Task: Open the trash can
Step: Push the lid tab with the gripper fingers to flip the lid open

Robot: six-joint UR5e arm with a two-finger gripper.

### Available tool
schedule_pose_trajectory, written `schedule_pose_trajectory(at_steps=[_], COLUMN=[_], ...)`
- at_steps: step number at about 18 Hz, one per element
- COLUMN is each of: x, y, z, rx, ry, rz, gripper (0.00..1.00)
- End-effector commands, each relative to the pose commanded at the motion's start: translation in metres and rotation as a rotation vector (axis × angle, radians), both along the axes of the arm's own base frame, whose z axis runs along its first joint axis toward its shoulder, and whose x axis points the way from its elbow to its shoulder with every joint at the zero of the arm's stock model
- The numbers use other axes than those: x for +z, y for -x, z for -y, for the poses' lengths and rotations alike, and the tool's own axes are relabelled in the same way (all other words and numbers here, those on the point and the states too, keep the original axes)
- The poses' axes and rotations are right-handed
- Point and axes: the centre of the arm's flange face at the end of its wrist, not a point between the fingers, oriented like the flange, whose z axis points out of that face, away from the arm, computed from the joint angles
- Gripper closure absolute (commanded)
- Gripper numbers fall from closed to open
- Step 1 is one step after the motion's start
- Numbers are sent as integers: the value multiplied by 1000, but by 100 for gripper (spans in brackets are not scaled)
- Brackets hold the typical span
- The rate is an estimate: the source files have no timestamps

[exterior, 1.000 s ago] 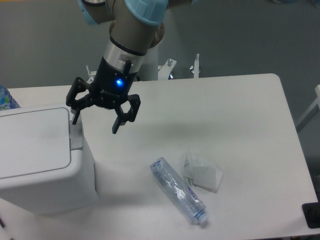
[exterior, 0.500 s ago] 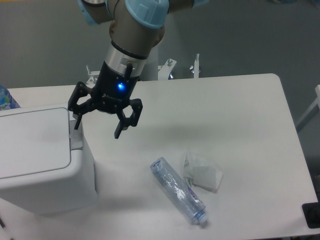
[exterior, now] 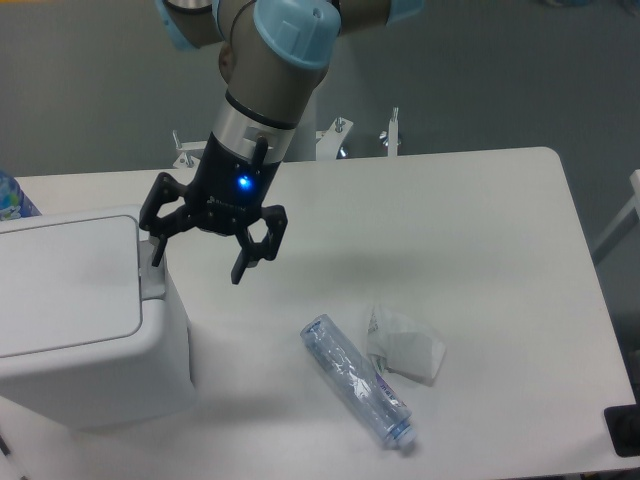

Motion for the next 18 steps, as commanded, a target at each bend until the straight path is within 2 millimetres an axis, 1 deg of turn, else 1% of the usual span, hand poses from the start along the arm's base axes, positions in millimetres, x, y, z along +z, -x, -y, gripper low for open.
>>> schedule_pose_trajectory(at_steps=[11,18], x=[-10,-10], y=[2,2], z=[-4,-4], rx=[-3,-3], ry=[13,12], rz=[11,12], gripper=[0,0])
